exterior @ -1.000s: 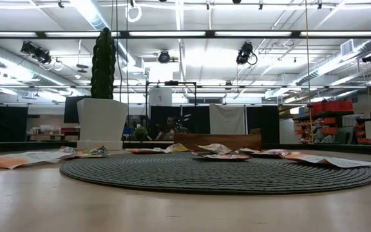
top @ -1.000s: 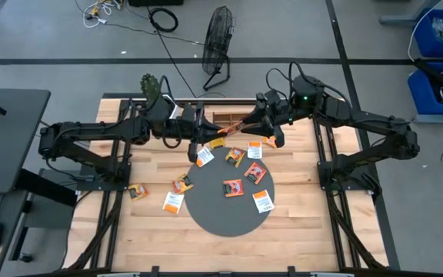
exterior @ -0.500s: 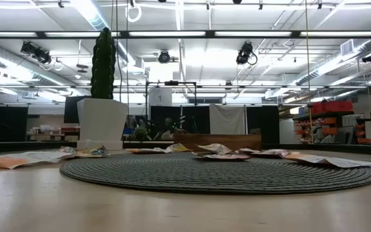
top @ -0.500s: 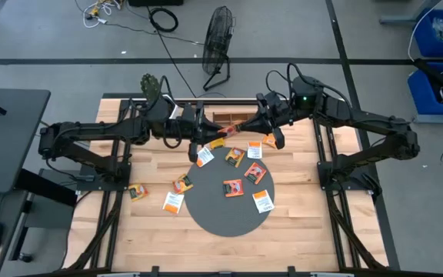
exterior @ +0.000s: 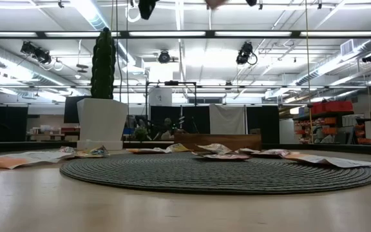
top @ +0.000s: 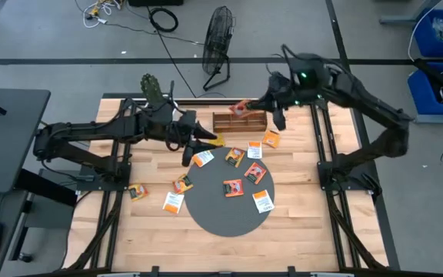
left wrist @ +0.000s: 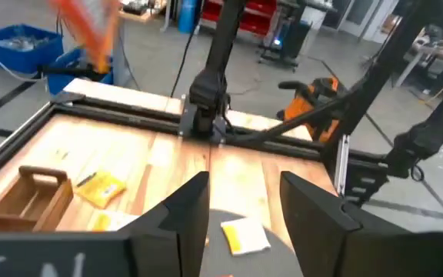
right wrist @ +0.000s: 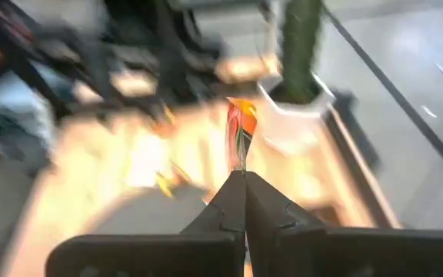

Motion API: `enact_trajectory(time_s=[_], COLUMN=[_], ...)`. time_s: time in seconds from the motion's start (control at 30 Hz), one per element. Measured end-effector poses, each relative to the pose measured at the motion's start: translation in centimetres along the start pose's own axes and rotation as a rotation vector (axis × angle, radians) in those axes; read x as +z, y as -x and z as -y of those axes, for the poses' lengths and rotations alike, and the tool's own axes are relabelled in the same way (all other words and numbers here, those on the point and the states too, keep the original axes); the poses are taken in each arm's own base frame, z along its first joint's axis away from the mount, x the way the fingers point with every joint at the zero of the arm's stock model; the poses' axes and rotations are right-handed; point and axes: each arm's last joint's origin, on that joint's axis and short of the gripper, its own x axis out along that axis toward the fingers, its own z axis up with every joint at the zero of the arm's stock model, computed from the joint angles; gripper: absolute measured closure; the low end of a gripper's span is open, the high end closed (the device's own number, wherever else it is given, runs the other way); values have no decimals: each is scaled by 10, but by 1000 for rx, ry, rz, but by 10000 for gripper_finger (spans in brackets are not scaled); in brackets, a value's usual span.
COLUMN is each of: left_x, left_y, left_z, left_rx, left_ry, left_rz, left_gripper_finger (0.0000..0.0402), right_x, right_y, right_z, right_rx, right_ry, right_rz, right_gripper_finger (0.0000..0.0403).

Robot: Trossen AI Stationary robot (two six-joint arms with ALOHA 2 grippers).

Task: Pick & Place Tea
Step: Put the yellow tea bag into the right section of the wooden organizer

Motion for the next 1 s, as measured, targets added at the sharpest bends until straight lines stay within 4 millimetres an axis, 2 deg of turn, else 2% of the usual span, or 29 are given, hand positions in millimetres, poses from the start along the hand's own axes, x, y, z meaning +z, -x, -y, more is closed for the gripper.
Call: enact_trajectory(time_s=[0.1,0.23,0.43,0.57,0.77,1.0], left_x=[-7,-14,-24,-27,-28,-28], left_y=[0,1,3,4,4,4], left_z=[-1,-2,-4,-4,-5,-5], left_rx=[14,28,47,54,55,56], left_ry=[14,26,43,49,39,50], left_rz=[-75,-143,-241,-276,-284,-285], left_gripper_finger=[244,252,261,264,264,264], right_x=[4,-3,-32,-56,-99,-147], right_y=[-14,-43,-82,-103,-130,-150], right_z=[17,47,99,125,149,160], right_rx=[-73,-131,-174,-149,-113,-100], right_ry=[62,165,195,183,195,163], right_rz=[-148,-366,-597,-699,-797,-839], right_gripper_finger=[403,403,403,403,403,403])
